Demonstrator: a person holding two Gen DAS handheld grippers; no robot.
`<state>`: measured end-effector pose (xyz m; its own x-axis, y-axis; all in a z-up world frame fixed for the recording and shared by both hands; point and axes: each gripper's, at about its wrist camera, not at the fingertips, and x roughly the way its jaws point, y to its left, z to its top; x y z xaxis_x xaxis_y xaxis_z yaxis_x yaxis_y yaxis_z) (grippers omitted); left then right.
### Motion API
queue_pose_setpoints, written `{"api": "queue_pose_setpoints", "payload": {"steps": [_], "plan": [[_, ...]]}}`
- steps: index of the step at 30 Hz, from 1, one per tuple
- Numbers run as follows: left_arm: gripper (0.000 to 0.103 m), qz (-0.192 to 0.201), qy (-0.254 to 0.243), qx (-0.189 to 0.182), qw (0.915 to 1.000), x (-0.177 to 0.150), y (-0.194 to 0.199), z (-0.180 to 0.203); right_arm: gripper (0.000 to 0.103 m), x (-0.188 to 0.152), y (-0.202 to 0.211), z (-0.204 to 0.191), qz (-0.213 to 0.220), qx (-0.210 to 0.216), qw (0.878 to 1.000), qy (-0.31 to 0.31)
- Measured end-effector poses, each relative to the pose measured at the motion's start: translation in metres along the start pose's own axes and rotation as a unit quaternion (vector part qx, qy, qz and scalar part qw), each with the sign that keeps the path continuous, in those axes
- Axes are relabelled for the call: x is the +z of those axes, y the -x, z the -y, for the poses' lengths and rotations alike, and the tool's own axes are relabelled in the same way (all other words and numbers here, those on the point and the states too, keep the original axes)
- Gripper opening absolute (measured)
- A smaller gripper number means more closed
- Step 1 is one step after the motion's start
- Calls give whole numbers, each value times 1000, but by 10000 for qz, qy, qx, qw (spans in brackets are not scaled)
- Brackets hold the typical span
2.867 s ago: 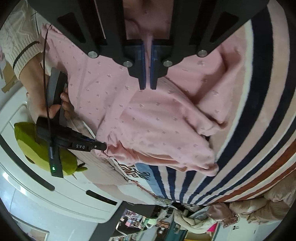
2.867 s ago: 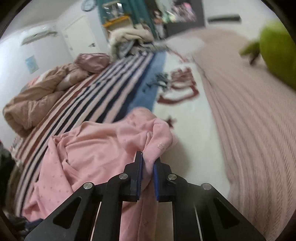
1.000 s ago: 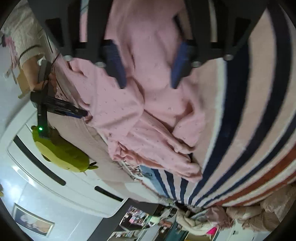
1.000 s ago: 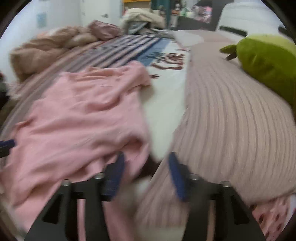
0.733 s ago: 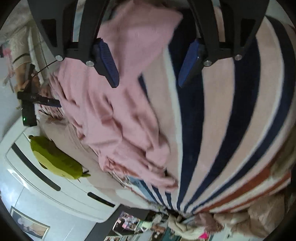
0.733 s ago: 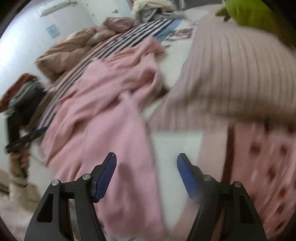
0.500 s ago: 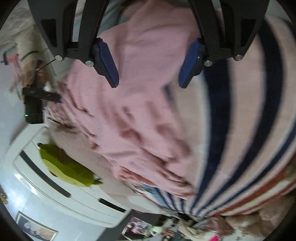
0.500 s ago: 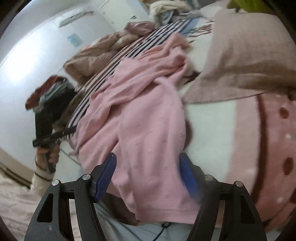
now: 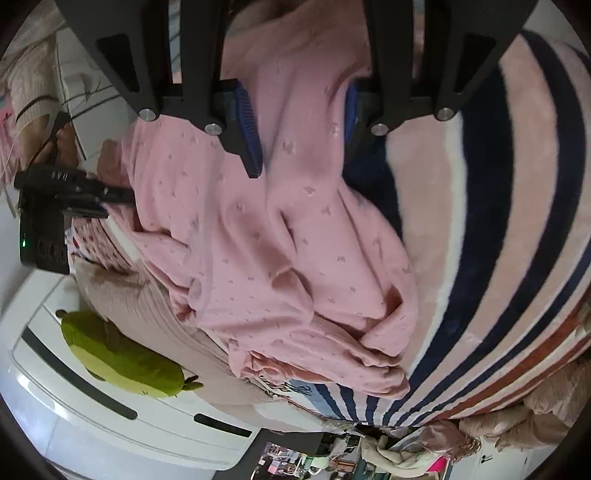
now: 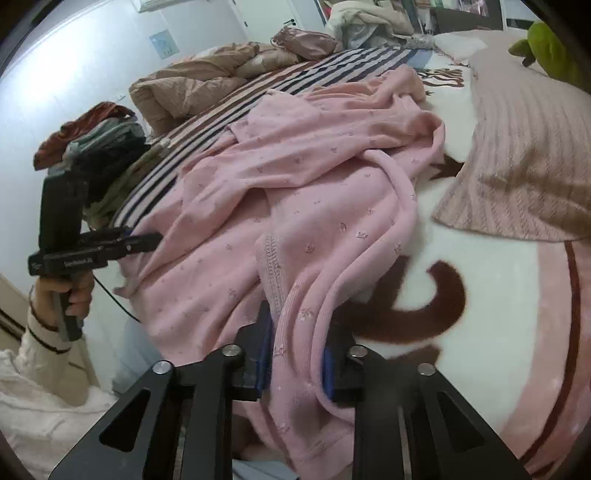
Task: Fold small clothes
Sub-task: 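Grasp the shirt side with the right gripper while the left gripper pinches the hem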
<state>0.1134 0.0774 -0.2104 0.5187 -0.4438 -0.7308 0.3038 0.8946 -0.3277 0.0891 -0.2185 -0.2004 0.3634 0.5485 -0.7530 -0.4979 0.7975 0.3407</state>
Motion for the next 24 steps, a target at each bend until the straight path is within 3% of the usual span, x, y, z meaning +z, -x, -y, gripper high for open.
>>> {"api": "queue_pose_setpoints", "payload": {"steps": [5, 6, 8, 10, 17, 24], "plan": [[35, 7, 4, 58, 10000, -2, -6, 5, 18, -3, -5, 11, -10, 212, 9995, -255], [29, 35, 14, 77, 10000, -1, -8, 7, 28, -1, -7, 12, 0, 332, 9989, -335], [17, 90, 120, 1, 9999, -1, -9, 6, 31, -2, -6, 8, 83, 382, 9988, -308], [10, 113, 237, -101, 9996, 2, -6, 4, 7, 0, -8, 3, 228, 248, 9992, -233], [10, 887, 155, -378, 9952, 9, 63, 9, 7, 2, 28, 6, 945, 1221, 9855, -708], [10, 1413, 101, -593, 9881, 0, 138, 16, 7, -3, 70, -28, 1312, 1826, 9732, -476]]}}
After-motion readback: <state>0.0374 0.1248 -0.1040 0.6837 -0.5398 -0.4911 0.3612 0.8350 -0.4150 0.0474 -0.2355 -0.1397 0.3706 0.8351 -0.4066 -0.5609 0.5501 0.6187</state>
